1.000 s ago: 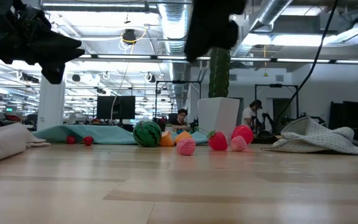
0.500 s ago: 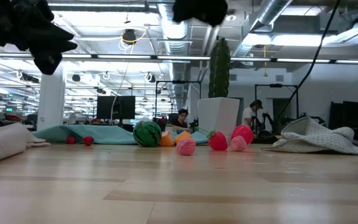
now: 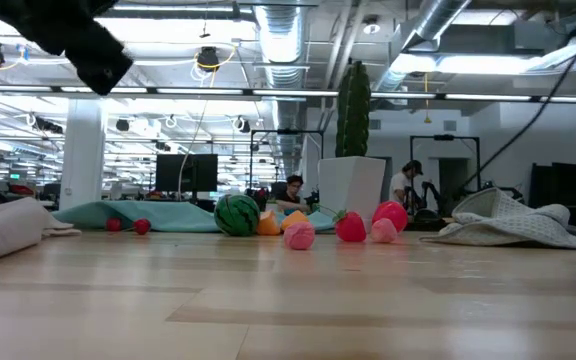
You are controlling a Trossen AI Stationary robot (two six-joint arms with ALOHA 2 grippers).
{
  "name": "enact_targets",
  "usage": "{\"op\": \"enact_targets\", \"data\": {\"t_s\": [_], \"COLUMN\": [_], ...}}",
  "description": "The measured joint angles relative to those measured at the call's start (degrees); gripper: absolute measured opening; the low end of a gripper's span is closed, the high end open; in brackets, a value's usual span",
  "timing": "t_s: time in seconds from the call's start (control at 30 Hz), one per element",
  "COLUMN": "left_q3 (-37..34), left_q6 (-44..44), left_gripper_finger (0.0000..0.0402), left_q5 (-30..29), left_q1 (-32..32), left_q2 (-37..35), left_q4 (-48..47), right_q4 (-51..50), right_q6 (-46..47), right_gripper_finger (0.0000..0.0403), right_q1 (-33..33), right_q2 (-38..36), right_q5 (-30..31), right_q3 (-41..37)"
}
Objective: Pick and placing Produce into tupperware
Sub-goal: Put the peach into the black bin
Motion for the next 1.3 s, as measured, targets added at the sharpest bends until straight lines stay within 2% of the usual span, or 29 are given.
{"op": "enact_targets", "data": {"t_s": [0.2, 0.4, 0.67, 0.83, 0.93, 1.17, 1.3], "left_q3": [1.38, 1.39, 1.38, 1.38, 1.38, 1.36, 1.34], "left_q6": [-7.32, -13.00, -19.68, -27.59, -31.33, -37.64, -38.01], "left_gripper_finger": [0.0084, 0.0084, 0.0084, 0.0084, 0.0084, 0.0087, 0.0097], "left_q5": [-0.48, -2.63, -7.97, -9.56, -12.44, -14.32, -14.45], "left_q1": [-4.53, -11.19, -24.39, -32.14, -36.06, -41.30, -42.60], "left_q2": [5.50, 9.75, 15.99, 20.27, 23.30, 32.19, 36.75], "left_q4": [-6.65, -5.75, -2.67, 1.69, 3.68, 8.87, 13.96], "right_q4": [20.29, 30.49, 32.55, 32.49, 30.68, 34.24, 32.93], "right_q6": [0.70, -3.73, -1.29, -0.68, -1.23, -4.76, -4.32], "right_gripper_finger": [0.0098, 0.0098, 0.0098, 0.0098, 0.0098, 0.0098, 0.0098], "right_q1": [3.25, 7.50, 9.47, 9.65, 8.78, 9.51, 9.36], "right_q2": [-12.26, -18.92, -20.26, -19.23, -19.38, -19.31, -19.12], "right_q5": [-0.02, -0.16, 0.69, 0.72, 0.72, -3.95, -3.82], "right_q3": [-19.61, -29.20, -33.63, -34.27, -34.29, -34.29, -34.29]}}
